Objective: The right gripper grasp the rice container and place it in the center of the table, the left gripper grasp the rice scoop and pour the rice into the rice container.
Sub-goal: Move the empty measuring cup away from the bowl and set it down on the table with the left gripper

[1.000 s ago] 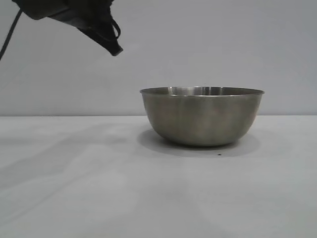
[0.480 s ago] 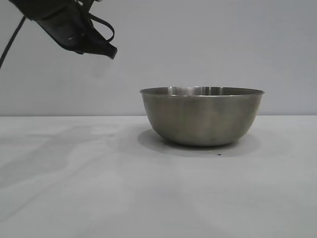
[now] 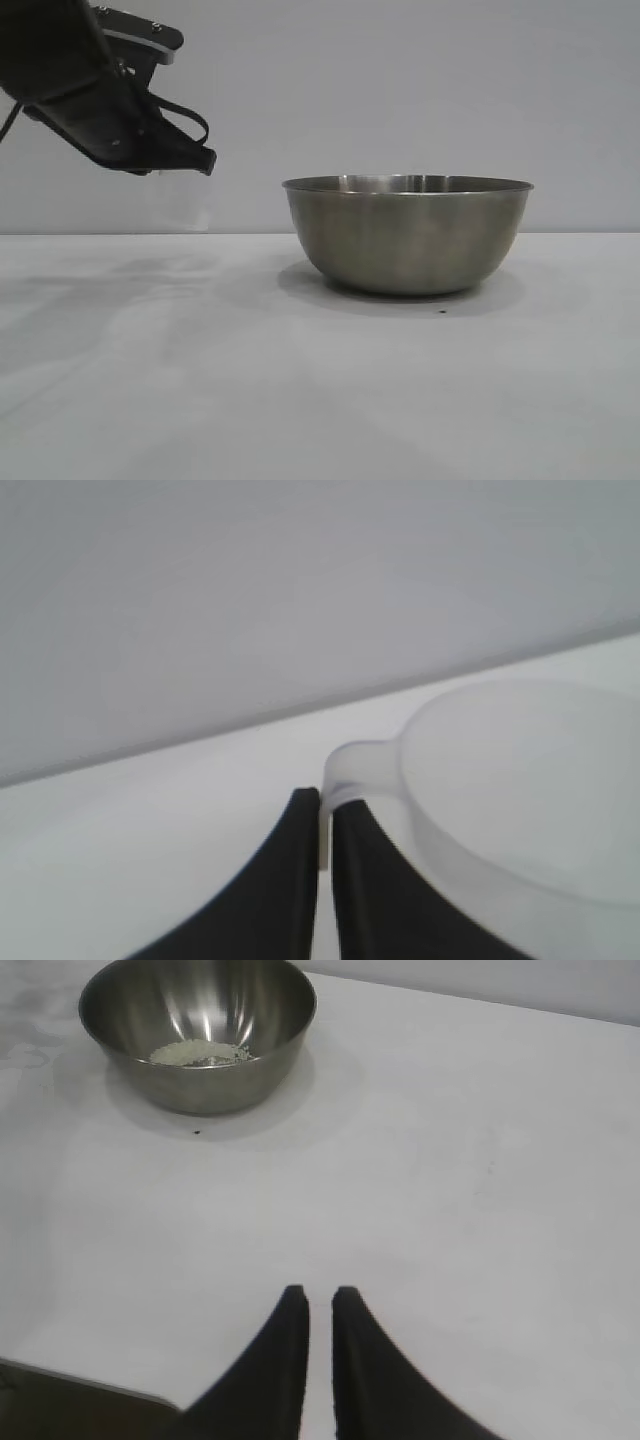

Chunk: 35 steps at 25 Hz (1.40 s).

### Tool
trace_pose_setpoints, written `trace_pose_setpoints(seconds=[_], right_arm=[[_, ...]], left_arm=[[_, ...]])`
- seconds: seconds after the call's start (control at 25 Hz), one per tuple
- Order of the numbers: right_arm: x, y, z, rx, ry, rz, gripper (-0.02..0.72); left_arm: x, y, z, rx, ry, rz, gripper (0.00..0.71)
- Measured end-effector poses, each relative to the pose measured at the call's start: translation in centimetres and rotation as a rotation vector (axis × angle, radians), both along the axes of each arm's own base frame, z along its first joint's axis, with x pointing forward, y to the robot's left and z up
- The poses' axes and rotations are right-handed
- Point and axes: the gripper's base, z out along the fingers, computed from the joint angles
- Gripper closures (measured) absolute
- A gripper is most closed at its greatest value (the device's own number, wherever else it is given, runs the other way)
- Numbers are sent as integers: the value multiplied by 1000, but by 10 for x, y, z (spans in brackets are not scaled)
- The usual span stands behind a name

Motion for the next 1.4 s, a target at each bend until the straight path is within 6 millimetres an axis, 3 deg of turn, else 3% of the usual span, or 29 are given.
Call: trace_pose_setpoints(seconds=[0.56, 0.8, 1.12, 1.16, 1.2, 1.32, 1.4], right_arm=[[0, 0, 0, 0, 0, 0, 648], [0, 0, 0, 0, 0, 0, 648], [0, 0, 0, 0, 0, 0, 648], [0, 0, 0, 0, 0, 0, 648], [0, 0, 0, 0, 0, 0, 648], [0, 0, 0, 0, 0, 0, 648], [0, 0, 0, 0, 0, 0, 648]], left_arm=[[-19, 8, -17, -9, 11, 3, 710], [-20, 9, -34, -19, 43, 14, 710], [-20, 11, -40, -36, 34, 33, 710], [-20, 11, -40, -36, 31, 34, 662], [-20, 11, -39, -33, 24, 36, 662], [-20, 12, -38, -27, 4, 40, 457], [-20, 12, -38, -35, -4, 44, 364]])
